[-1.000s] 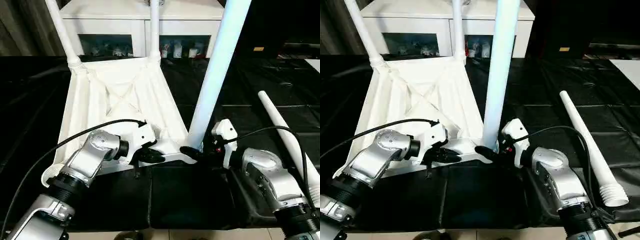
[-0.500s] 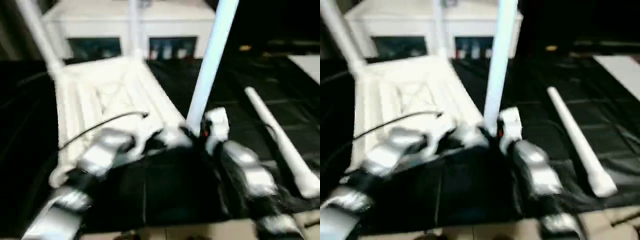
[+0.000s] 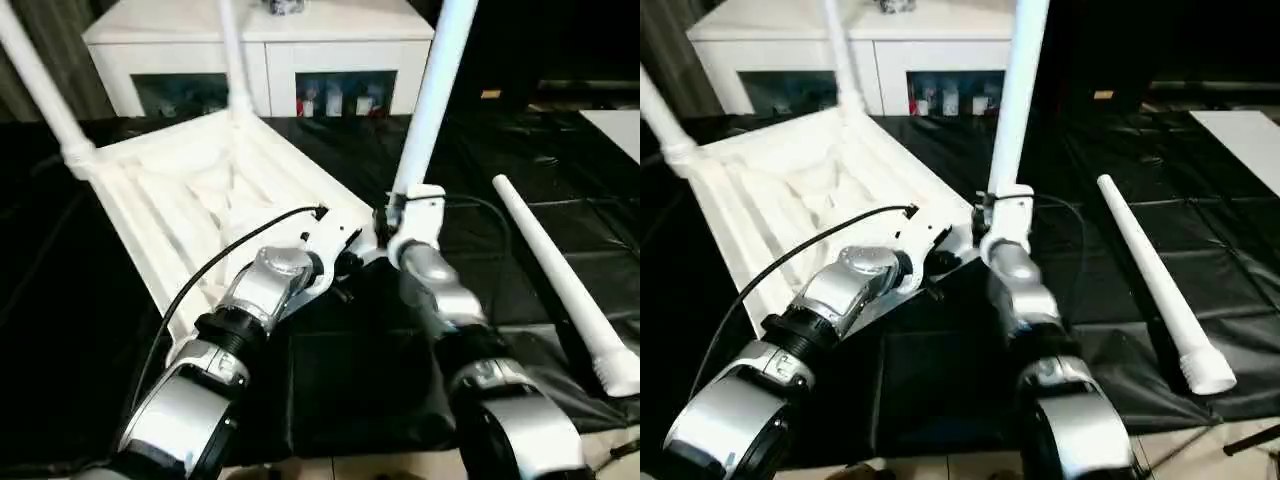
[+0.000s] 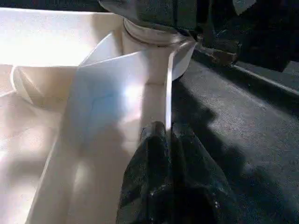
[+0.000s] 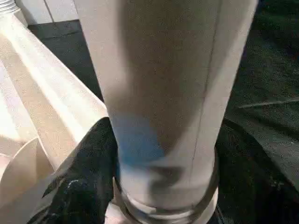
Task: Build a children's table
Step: Rotate leg to tighten
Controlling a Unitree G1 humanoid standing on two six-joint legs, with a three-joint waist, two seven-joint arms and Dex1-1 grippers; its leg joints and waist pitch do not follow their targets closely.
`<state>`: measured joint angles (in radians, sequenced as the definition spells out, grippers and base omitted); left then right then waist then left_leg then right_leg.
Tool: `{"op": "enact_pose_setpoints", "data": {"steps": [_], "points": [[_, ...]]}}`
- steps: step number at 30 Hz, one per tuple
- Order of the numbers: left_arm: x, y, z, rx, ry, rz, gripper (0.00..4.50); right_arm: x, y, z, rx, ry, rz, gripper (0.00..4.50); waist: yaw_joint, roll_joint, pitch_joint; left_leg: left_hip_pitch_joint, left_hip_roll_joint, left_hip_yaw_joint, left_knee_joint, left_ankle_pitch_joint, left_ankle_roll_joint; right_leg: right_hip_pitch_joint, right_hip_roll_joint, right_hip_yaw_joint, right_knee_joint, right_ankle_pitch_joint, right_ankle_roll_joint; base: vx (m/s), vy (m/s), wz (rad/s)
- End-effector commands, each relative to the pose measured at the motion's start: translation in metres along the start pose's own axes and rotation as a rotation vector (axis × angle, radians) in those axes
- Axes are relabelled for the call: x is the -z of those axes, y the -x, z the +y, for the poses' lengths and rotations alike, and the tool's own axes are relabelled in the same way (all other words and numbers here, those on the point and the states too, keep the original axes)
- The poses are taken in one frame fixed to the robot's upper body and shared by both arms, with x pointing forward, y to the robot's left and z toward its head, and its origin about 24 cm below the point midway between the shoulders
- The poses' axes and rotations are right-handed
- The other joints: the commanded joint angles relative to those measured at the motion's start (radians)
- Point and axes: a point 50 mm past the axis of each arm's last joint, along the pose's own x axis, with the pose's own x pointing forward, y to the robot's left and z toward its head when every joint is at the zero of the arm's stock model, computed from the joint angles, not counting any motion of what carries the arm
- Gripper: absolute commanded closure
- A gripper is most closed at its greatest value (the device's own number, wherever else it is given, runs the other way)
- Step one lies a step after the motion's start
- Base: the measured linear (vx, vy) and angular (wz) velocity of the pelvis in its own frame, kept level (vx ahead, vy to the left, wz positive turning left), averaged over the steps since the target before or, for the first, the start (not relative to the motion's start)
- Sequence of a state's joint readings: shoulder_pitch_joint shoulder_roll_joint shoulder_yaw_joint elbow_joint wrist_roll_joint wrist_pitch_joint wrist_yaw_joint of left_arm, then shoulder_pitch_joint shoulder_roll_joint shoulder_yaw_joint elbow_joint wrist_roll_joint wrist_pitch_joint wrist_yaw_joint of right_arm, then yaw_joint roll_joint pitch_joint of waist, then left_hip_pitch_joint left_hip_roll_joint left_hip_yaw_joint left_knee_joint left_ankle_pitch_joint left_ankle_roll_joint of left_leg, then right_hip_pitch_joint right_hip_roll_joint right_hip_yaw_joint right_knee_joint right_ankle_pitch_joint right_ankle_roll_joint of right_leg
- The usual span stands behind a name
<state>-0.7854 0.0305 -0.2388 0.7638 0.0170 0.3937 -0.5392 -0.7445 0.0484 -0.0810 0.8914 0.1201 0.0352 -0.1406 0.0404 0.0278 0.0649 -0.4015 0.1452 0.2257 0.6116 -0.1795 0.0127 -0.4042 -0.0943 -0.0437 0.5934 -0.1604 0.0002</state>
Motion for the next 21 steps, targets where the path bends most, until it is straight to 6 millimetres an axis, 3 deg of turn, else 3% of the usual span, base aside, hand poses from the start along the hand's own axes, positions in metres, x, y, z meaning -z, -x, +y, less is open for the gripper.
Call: {"op": "enact_pose_setpoints", "data": {"steps": [1,3,6,7,8,9,11,12,13,18,21], "points": [[-0.017,0.006,0.009,-0.057,-0.043,-0.099,4.50,0.008,0.005,0.024,-0.099,-0.040,0.010,1.86,0.001,-0.007,-0.087,0.034,0.076,-0.048,-0.079,-0.200,0.042,0.037,-0.068,0.034,-0.058,-0.117,-0.241,0.000,0.000,0.00],[-0.015,0.007,0.011,-0.052,-0.063,-0.094,4.50,0.004,0.004,0.020,-0.094,-0.030,-0.019,1.30,0.002,-0.004,-0.083,0.038,0.078,-0.049,-0.081,-0.226,0.038,0.034,-0.066,0.033,-0.064,-0.168,-0.238,0.000,0.000,0.00],[-0.012,0.012,0.012,-0.001,-0.113,-0.093,4.50,-0.001,0.005,0.006,-0.088,-0.011,-0.061,1.14,0.000,0.000,-0.080,0.038,0.079,-0.052,-0.087,-0.284,0.019,0.032,-0.066,0.034,-0.070,-0.235,-0.219,0.000,0.000,0.00],[-0.011,0.014,0.012,0.015,-0.132,-0.089,4.50,-0.003,0.007,0.000,-0.081,-0.011,-0.070,1.06,-0.007,-0.005,-0.080,0.030,0.079,-0.056,-0.091,-0.283,0.012,0.039,-0.066,0.033,-0.067,-0.238,-0.211,0.000,0.000,0.00],[-0.009,0.016,0.012,0.040,-0.153,-0.080,4.50,-0.004,0.009,-0.006,-0.089,-0.011,-0.078,0.89,-0.005,-0.004,-0.081,0.032,0.081,-0.058,-0.092,-0.281,0.009,0.039,-0.067,0.033,-0.068,-0.239,-0.208,0.000,0.000,0.00],[-0.004,0.021,0.014,0.066,-0.174,-0.048,4.50,-0.006,0.014,-0.014,-0.115,0.000,-0.094,0.79,-0.001,-0.004,-0.080,0.040,0.083,-0.053,-0.091,-0.279,0.010,0.031,-0.062,0.035,-0.067,-0.220,-0.213,0.000,0.000,0.00],[-0.001,0.024,0.014,0.081,-0.190,-0.032,4.50,-0.008,0.018,-0.018,-0.132,0.009,-0.107,0.71,0.004,-0.001,-0.081,0.041,0.084,-0.052,-0.091,-0.260,0.015,0.029,-0.062,0.036,-0.064,-0.199,-0.215,0.000,0.000,0.00],[0.001,0.028,0.016,0.089,-0.184,-0.029,4.50,-0.009,0.027,-0.025,-0.229,0.040,-0.118,0.71,0.004,0.005,-0.080,0.041,0.082,-0.052,-0.091,-0.264,0.016,0.031,-0.060,0.036,-0.063,-0.198,-0.215,0.000,0.000,0.00],[0.002,0.030,0.017,0.098,-0.189,-0.028,4.50,-0.009,0.031,-0.028,-0.254,0.057,-0.121,0.35,0.007,0.003,-0.080,0.041,0.086,-0.054,-0.094,-0.275,0.007,0.031,-0.060,0.036,-0.062,-0.198,-0.209,0.000,0.000,0.00],[0.009,0.042,0.017,0.206,-0.215,-0.033,4.50,0.001,0.053,-0.051,-0.459,0.122,-0.064,0.07,0.015,0.003,-0.079,0.040,0.084,-0.053,-0.093,-0.292,0.004,0.035,-0.064,0.038,-0.066,-0.200,-0.214,0.000,0.000,0.00],[0.018,0.058,0.006,0.426,-0.316,-0.050,4.50,0.013,0.072,-0.068,-0.655,0.219,0.048,0.07,0.017,0.003,-0.076,0.037,0.089,-0.056,-0.094,-0.297,0.008,0.037,-0.068,0.040,-0.067,-0.213,-0.221,0.000,0.000,0.00]]}}
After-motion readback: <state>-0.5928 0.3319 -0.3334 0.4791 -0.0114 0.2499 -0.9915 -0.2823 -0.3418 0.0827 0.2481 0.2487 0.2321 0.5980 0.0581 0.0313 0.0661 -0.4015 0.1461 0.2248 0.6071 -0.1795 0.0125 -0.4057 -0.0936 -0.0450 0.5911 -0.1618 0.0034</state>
